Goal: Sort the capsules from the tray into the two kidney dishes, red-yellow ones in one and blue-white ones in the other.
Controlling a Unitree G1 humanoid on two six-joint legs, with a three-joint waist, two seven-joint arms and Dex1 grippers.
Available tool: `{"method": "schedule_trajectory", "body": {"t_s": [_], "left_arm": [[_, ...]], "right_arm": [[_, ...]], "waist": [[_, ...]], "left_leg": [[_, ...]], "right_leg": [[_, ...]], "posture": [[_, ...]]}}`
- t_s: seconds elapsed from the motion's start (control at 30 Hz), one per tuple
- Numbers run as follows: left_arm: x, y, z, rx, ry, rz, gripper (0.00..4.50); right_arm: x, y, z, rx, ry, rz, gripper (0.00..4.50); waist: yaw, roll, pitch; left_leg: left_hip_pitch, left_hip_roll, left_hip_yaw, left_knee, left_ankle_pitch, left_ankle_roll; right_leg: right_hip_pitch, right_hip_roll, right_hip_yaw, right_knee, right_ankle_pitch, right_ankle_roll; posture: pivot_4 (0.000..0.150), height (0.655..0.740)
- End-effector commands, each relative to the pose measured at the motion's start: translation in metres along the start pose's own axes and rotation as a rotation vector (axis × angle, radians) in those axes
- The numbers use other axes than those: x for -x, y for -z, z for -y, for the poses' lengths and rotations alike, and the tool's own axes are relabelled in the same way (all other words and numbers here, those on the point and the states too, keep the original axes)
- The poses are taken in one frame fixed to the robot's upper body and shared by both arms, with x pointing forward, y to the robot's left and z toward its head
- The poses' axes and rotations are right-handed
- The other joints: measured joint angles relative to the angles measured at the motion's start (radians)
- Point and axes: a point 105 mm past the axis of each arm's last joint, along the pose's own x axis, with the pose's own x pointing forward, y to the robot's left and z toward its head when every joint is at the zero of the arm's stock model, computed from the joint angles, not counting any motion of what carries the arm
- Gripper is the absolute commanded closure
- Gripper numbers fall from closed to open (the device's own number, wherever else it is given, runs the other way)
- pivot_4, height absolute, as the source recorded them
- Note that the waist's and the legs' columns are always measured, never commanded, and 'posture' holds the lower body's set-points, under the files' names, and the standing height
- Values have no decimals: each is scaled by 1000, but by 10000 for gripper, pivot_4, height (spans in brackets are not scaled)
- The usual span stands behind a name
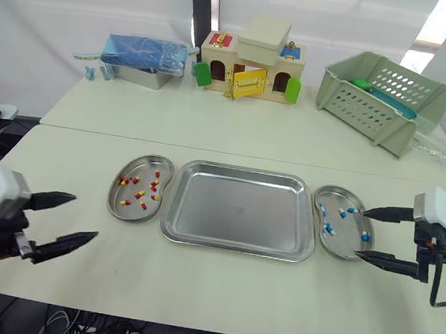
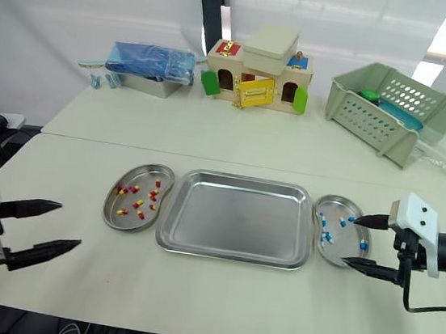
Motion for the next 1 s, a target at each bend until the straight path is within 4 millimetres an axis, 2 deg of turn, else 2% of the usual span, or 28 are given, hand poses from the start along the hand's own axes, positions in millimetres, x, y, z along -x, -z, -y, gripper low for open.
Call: {"method": "schedule_trajectory", "body": {"t_s": [0.03,0.23,0.37,0.63,1.0], "left_arm": [[12,-15,-15,-62,-32,15,0],[17,-8,-30,-79,-40,-21,0],[17,-3,-34,-79,-30,-32,0],[6,-3,-33,-94,5,-26,0],[-3,-1,-33,-101,28,-18,0]], "right_arm": [[15,1,4,39,35,-31,538],[23,18,7,14,80,-67,538],[25,15,7,15,89,-56,538],[24,9,4,28,93,-39,538],[34,6,5,44,123,-52,538]], "waist": [[0,0,0],[-3,0,0],[-7,0,0],[-7,0,0],[-8,0,0]], "left_leg": [[0,0,0,0,0,0],[0,0,1,0,0,0],[0,0,1,-1,0,0],[0,1,0,-1,0,0],[0,1,1,0,0,0]], "right_leg": [[0,0,0,0,0,0],[-1,0,1,0,0,0],[-1,0,1,0,0,0],[-1,0,0,0,0,0],[-1,0,0,0,0,0]], "posture": [[1500,7400],[1500,7400],[1500,7400],[1500,7400],[1500,7400]]}}
